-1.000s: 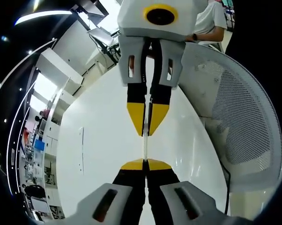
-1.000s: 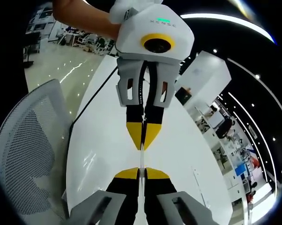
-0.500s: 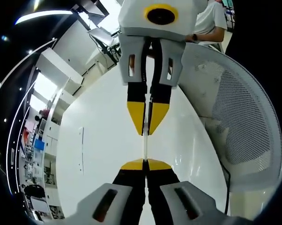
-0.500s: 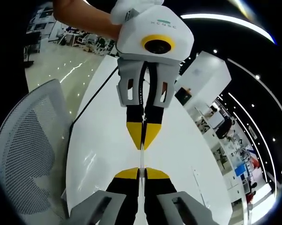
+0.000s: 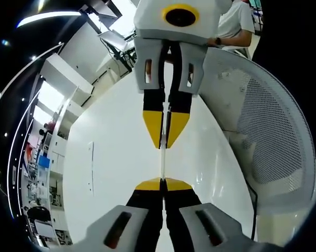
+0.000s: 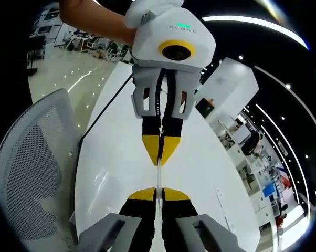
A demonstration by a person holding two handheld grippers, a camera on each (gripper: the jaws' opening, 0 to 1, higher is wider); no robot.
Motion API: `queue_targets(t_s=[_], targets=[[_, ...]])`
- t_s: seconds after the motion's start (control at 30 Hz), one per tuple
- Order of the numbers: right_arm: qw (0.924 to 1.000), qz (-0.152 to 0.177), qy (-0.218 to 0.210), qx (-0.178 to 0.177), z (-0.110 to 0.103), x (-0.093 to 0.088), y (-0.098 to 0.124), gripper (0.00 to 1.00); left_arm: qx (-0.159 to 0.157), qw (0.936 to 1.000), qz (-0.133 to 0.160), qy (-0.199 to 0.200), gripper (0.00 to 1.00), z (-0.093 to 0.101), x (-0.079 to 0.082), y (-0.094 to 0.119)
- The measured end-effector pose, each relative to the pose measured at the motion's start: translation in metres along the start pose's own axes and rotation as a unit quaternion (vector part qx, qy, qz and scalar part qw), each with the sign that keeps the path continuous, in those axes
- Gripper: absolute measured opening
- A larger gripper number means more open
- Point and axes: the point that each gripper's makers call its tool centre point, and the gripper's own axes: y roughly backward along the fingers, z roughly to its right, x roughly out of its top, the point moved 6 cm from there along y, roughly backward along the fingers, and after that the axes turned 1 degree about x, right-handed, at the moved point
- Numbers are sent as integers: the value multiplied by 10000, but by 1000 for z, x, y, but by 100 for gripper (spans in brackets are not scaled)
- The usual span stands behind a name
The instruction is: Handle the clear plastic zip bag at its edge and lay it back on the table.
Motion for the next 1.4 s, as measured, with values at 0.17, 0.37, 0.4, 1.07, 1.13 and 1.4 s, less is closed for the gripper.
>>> queue_targets(t_s=[0.17, 0.37, 0.4, 1.07, 1.13, 1.4], targets=[[10000, -7, 1, -1, -1, 0, 1, 0, 4, 10000, -16, 4, 0, 1, 0, 1], [10000, -5, 4, -9, -3, 0, 3, 0, 14, 10000, -24, -1, 0, 3, 0, 2], [10000, -5, 7, -10, -3, 0, 4, 0, 13, 10000, -25, -1, 0, 3, 0, 3], [10000, -23, -5, -45, -8, 0, 10, 0, 61, 9999, -99, -4, 0, 8, -3, 9], [10000, -15, -11, -60, -8, 0, 10, 0, 65, 9999, -91, 1, 0, 8, -3, 9], [10000, -15, -38, -82, -9, 0, 11, 0, 57, 9999, -88, -3, 0, 8, -5, 9]])
